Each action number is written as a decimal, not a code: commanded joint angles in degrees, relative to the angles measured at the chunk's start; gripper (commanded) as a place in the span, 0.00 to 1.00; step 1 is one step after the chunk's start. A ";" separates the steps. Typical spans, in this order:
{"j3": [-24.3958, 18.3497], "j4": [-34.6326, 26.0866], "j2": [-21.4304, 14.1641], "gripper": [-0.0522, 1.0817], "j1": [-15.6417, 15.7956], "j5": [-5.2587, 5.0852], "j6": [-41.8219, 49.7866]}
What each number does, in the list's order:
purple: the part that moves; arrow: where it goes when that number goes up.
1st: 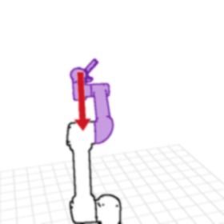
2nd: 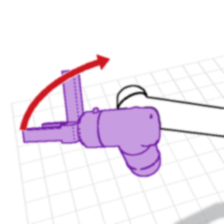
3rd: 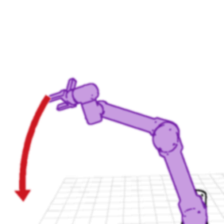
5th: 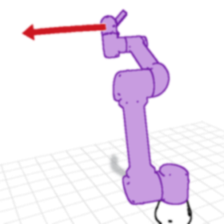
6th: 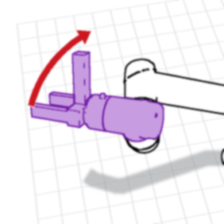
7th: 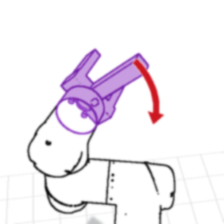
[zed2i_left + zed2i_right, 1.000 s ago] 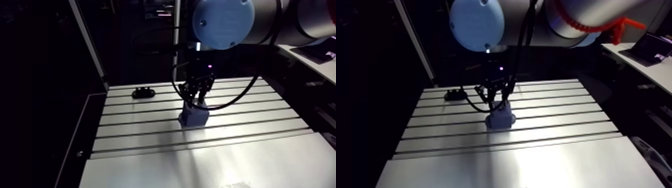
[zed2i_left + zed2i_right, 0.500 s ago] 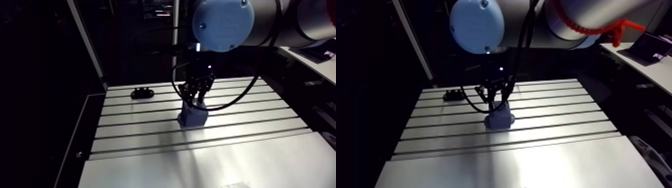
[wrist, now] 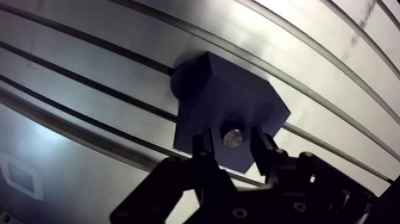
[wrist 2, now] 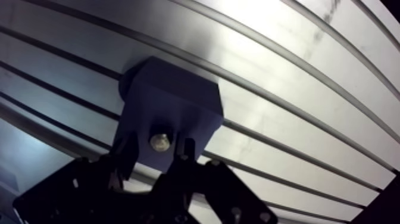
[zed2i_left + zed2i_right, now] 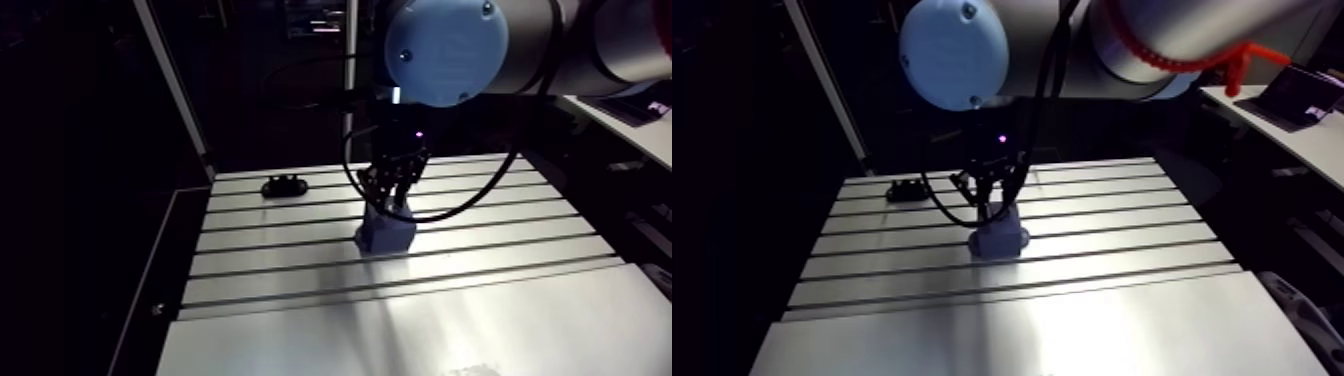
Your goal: Pick up the M10 bolt and insert it into the hex recess until seated.
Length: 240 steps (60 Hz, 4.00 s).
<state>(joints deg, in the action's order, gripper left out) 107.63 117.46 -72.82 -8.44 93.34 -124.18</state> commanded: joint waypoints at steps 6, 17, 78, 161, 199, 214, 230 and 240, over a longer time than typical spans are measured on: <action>0.00 0.01 0.01 0.54 0.00 0.05 -0.06; -0.09 0.10 0.01 0.55 0.00 0.05 -0.06; 0.07 0.45 0.36 0.62 0.00 0.05 -0.06; -0.09 0.81 0.71 0.66 0.00 0.05 0.03; -0.09 0.81 0.36 0.68 0.26 -0.31 0.20; 0.00 0.81 0.01 0.68 0.35 -0.38 0.63; 0.26 0.72 -0.40 0.68 0.53 -0.39 0.91; 0.35 0.72 -0.43 0.68 0.53 -0.31 1.85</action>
<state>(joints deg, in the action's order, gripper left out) 107.85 118.19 -73.08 -7.94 92.99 -123.17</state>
